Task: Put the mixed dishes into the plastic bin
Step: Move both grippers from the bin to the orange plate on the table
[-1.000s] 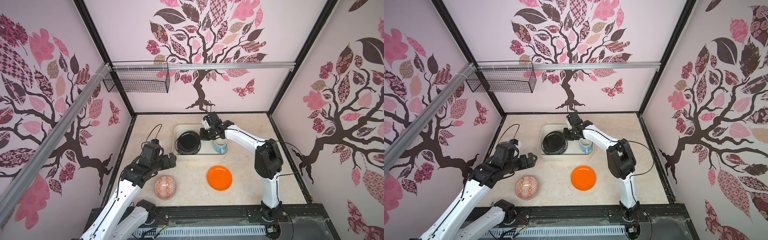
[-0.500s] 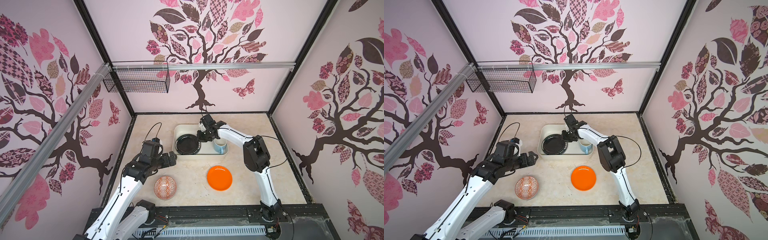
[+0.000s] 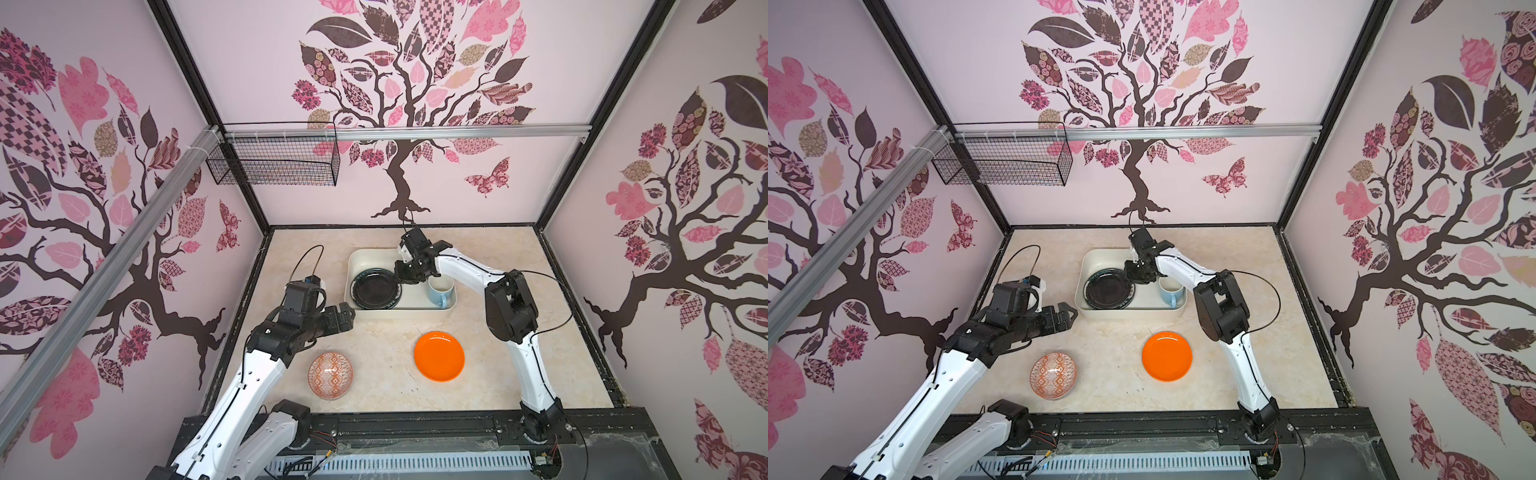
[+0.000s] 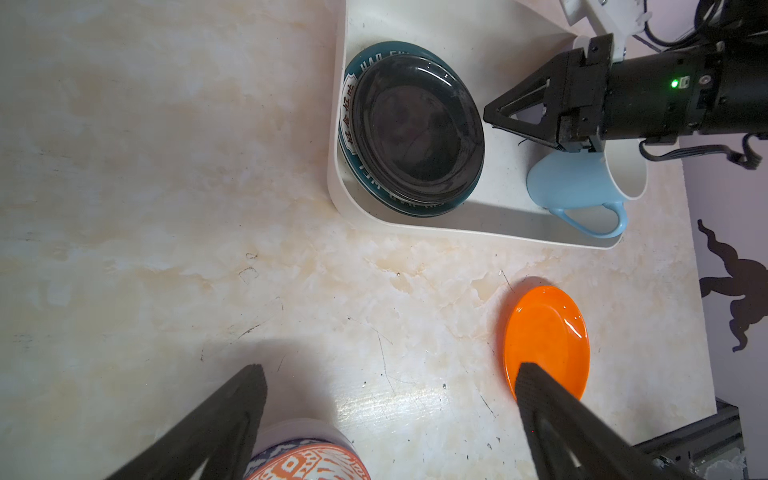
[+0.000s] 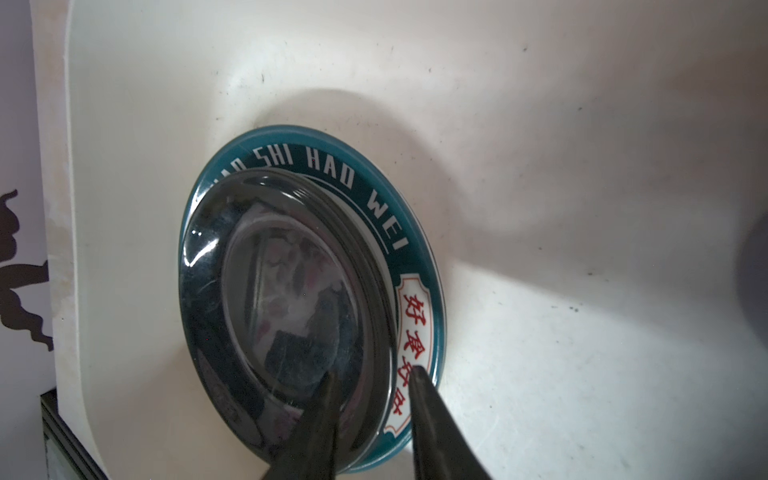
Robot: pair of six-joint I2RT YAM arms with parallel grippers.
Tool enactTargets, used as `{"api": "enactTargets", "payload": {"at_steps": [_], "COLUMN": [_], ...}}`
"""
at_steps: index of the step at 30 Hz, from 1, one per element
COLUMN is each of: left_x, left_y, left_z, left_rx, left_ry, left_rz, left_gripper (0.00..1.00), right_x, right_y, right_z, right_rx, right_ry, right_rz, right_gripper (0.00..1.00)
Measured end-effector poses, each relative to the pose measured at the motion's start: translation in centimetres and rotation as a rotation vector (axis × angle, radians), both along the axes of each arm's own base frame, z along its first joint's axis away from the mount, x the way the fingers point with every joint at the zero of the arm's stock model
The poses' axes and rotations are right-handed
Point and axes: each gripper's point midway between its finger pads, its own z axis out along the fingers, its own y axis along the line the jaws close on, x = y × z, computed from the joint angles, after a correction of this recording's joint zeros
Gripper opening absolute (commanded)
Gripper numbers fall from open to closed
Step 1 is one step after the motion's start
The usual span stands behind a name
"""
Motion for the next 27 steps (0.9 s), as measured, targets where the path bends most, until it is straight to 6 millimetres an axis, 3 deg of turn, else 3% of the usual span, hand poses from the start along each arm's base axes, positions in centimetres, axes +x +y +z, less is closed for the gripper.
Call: {"api": "enactTargets", "payload": {"at_steps": [8,13,17,21,24,27], "left_x": [0.0,-0.2,-0.8,-2.6,-4.0,-5.4], "left_y": [-0.2,-0.8,-1.8,-4.4,-6.4,-8.5], "left_z": [0.1,0.4,0.7,1.1,0.9,-0.1], "left_rx": [-0.011,-0.039,-0.067,-0.078,-0.082,-0.067], "left_ry": [-0.004,-0.008,-0.007,-0.021,-0.018,-0.001], "left_rz": [-0.008,-0.035,-0.076,-0.177,-0.245,-0.303], "left_gripper": [0.98,0.98,0.98,0.98,0.98,0.98], "right_x": [0.6,-0.6,-3.7,-8.3,-11.9,-15.6], "right_y": [-0.3,-1.9,-4.6,-8.2,-10.9,-13.5], "right_z": [1.2,3.2,7.5,11.2,11.3,8.6], "right_rx": [-0.023,-0.052,-0.051,-0.025,-0.016,-0.038], "right_ry": [-0.038,-0.064,-0.12,-0.186,-0.198,-0.155], "right_rz": [-0.005,-0.014,-0.034,-0.063,-0.091,-0.116], "right_gripper": [0.38,0.38,0.38,0.38,0.38,0.38]}}
